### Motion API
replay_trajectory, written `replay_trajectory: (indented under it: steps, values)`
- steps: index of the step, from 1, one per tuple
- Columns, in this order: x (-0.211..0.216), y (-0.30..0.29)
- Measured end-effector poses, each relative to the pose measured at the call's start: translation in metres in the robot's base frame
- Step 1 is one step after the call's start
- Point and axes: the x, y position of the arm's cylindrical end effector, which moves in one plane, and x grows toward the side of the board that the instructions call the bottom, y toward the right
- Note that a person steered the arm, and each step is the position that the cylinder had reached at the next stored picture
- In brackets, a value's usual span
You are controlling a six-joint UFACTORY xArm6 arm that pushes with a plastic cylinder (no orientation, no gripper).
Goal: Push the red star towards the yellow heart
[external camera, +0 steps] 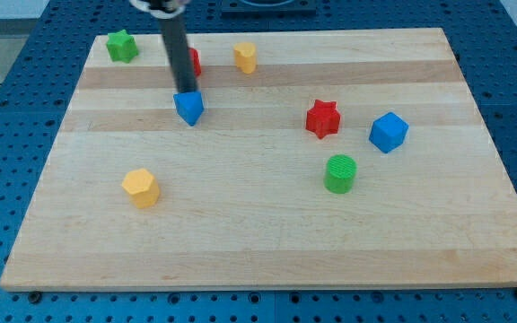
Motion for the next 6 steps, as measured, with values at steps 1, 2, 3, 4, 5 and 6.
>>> replay_trajectory:
  steps: [1,2,3,4,5,6]
  values:
    - [0.015,0.051]
    - [0.079,0.091]
    - [0.119,0.130]
    - [0.119,0.180]
    - [0.106,0.211]
    - [0.086,0.181]
